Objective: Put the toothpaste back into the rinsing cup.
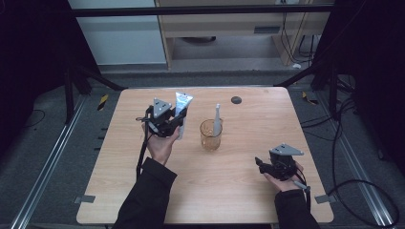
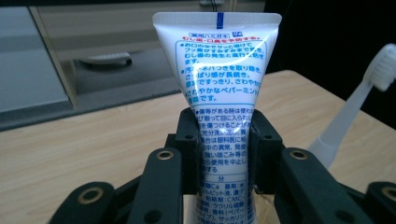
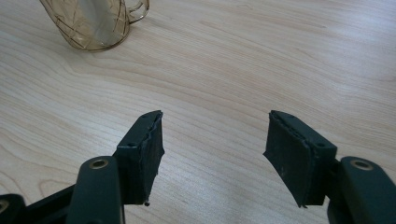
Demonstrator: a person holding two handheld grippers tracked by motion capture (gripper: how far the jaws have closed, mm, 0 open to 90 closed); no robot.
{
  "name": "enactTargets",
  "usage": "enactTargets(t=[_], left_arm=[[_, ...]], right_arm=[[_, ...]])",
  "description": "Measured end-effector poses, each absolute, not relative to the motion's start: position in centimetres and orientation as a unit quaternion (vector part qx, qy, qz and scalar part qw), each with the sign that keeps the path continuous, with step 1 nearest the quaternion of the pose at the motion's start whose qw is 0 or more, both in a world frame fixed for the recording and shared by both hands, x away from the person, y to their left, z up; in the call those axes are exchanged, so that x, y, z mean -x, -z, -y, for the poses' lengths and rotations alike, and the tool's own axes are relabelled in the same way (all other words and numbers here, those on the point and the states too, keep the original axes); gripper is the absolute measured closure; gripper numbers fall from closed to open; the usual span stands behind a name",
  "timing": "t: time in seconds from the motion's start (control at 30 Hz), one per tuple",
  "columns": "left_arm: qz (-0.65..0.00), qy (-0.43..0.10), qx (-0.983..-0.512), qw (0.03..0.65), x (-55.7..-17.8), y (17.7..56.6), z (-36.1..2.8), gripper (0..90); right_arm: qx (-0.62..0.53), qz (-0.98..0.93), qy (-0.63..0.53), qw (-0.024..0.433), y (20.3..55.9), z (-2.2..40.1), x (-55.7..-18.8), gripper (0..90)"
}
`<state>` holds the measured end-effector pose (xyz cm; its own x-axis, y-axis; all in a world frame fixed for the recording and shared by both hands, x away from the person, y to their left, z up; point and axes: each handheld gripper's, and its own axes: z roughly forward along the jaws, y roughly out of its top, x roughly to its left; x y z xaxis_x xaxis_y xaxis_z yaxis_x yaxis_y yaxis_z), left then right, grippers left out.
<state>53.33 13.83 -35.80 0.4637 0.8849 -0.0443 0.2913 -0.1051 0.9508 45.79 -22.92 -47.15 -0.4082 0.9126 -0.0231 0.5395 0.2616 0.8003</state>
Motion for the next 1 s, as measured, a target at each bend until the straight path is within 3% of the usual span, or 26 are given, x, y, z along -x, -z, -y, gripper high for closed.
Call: enactTargets(t=[0.4,1.0], left_arm=[[-0.426,-0.291,-0.642,0.567,-54.4,35.5,-11.3,69.4],[-0.41,-0.274,-0.643,0.585,-56.4,38.3,-7.2,69.4]], right_arm=[[-0.483,-0.751,-0.373,0.252,47.2,22.9,-45.8,36.8],[-0.481,-0.752,-0.375,0.25,47.3,22.9,-45.8,37.1]])
